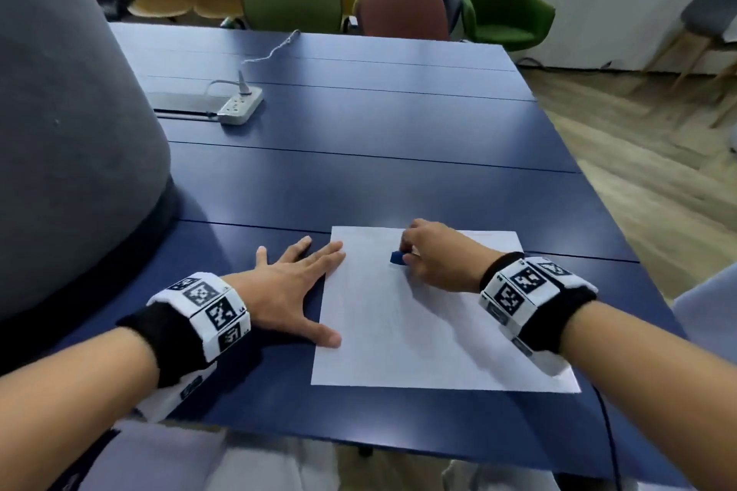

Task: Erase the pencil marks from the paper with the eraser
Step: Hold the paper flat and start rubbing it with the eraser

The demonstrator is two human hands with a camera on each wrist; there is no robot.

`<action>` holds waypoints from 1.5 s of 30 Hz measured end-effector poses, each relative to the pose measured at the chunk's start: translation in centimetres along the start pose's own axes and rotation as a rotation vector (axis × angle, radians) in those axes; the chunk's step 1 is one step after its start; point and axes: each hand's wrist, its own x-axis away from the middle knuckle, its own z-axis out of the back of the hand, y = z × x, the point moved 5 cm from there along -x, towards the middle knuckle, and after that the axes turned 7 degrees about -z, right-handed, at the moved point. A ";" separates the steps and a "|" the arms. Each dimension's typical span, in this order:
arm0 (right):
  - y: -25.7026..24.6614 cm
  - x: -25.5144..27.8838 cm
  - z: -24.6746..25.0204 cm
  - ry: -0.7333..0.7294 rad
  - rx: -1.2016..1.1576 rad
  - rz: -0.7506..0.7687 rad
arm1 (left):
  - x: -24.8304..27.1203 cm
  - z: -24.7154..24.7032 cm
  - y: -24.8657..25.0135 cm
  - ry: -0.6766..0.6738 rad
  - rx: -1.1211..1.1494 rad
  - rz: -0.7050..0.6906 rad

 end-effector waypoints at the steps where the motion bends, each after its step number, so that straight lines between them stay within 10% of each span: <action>1: -0.3 -0.5 -0.1 -0.021 0.057 0.021 | 0.0 -0.1 0.0 -0.006 -0.010 -0.005; 10: -1.1 -0.2 -0.4 -0.088 0.317 0.153 | 0.5 -0.2 -0.1 -0.049 -0.031 -0.016; 20: -0.6 -1.9 1.7 0.001 -0.079 0.084 | 0.8 -0.8 1.2 -0.067 -0.042 -0.015; 45: -3.4 -4.0 -0.7 -0.042 -0.171 0.173 | 0.2 1.3 1.3 0.035 -0.172 -0.001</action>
